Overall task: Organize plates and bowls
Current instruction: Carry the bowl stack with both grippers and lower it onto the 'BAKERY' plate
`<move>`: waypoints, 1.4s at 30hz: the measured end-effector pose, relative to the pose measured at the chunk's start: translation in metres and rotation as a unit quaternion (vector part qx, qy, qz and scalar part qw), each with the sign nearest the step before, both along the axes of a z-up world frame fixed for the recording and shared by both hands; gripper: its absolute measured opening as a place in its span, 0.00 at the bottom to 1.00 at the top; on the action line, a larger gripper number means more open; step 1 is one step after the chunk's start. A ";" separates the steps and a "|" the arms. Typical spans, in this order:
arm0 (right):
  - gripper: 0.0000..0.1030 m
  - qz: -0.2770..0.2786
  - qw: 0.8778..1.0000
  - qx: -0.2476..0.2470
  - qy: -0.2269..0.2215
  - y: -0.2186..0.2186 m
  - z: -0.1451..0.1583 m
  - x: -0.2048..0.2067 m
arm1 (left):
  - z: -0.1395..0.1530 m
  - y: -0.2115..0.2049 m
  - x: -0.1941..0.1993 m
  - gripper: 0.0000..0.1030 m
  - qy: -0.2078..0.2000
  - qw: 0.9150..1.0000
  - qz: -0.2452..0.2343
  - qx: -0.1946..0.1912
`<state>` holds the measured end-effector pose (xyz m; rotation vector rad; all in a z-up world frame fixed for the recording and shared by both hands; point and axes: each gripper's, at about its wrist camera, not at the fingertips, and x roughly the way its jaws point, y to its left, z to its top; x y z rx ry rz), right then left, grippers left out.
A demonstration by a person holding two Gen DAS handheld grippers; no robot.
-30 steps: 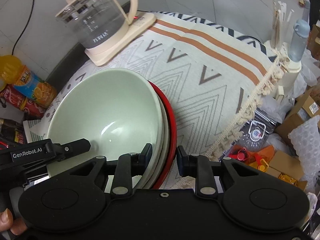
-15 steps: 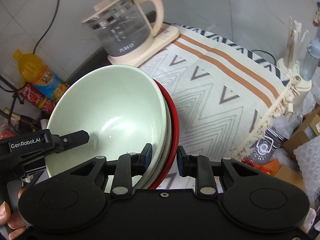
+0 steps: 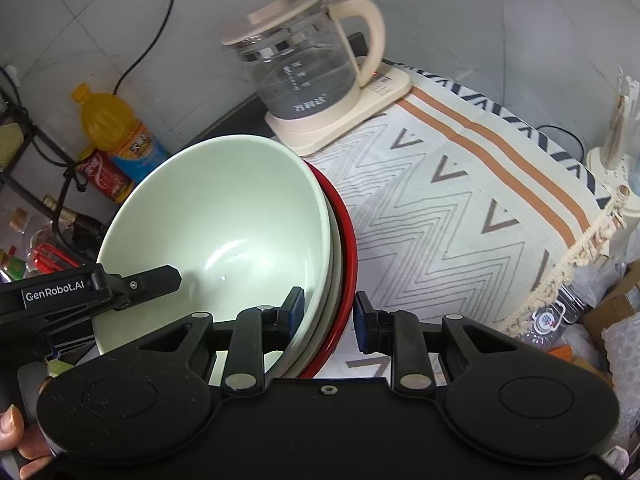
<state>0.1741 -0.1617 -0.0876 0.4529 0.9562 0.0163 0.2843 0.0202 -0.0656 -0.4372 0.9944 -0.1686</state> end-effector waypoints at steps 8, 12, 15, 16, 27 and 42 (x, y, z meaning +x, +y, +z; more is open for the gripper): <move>0.25 0.040 0.999 0.007 -0.015 0.027 0.009 0.002 | 0.012 0.032 -0.024 0.34 -0.011 0.999 0.046 0.011; 0.25 0.065 0.998 0.011 -0.016 0.044 0.008 0.002 | 0.012 0.049 -0.036 0.34 -0.010 0.997 0.070 0.016; 0.25 0.085 0.996 0.013 -0.016 0.059 0.006 0.003 | 0.011 0.063 -0.045 0.34 -0.005 0.996 0.085 0.019; 0.25 0.091 0.996 0.015 -0.015 0.063 0.006 0.003 | 0.010 0.068 -0.049 0.34 -0.004 0.996 0.091 0.020; 0.25 0.150 0.989 0.017 0.000 0.108 -0.006 0.002 | -0.008 0.108 -0.082 0.34 0.025 0.990 0.140 0.018; 0.25 0.173 0.985 0.008 0.026 0.139 -0.034 0.006 | -0.048 0.134 -0.089 0.34 0.065 0.987 0.149 0.009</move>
